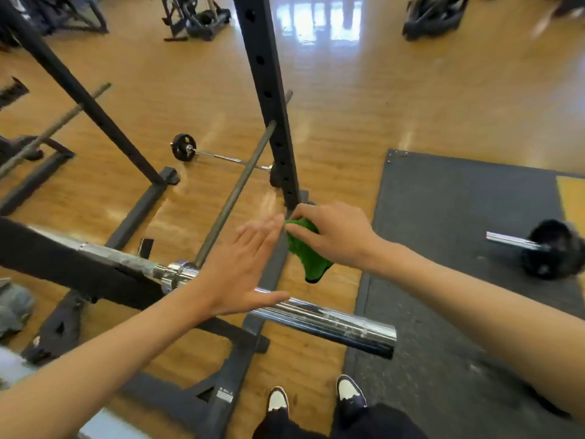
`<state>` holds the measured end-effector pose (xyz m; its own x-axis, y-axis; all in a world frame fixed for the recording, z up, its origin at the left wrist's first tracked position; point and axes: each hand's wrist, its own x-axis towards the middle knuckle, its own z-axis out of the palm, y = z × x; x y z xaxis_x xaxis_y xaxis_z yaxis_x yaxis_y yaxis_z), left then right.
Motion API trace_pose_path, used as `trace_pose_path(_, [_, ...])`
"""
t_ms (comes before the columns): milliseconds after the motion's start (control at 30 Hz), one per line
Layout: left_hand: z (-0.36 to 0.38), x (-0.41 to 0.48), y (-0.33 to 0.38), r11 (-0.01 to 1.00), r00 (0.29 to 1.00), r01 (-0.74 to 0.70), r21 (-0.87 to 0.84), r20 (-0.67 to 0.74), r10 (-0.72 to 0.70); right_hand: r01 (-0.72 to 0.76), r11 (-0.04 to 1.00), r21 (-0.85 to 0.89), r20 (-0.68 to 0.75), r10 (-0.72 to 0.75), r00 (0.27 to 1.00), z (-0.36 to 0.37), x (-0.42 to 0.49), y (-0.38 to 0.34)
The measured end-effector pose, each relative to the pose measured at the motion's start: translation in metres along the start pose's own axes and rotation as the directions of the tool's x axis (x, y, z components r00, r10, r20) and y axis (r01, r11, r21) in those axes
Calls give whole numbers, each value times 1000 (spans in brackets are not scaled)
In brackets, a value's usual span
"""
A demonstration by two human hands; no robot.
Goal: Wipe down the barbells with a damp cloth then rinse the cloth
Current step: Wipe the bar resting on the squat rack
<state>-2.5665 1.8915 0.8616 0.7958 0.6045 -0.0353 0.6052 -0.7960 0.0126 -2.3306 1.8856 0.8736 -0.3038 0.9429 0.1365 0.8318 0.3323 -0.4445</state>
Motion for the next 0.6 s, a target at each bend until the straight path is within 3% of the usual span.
trace_pose_path(167, [9, -15, -22, 971, 973, -217, 97, 102, 208, -104, 993, 58, -49, 107, 993, -21, -63, -6])
trace_pose_path(333, [19, -50, -65, 939, 940, -329, 99, 124, 317, -197, 962, 189, -149, 227, 962, -6, -126, -16])
trace_pose_path(467, [30, -72, -96, 962, 960, -259, 86, 131, 247, -268, 942, 202, -250, 314, 916, 28, -170, -30])
trace_pose_path(600, [33, -85, -121, 972, 970, -211, 104, 149, 194, -296, 951, 88, -318, 308, 896, 60, -200, -30])
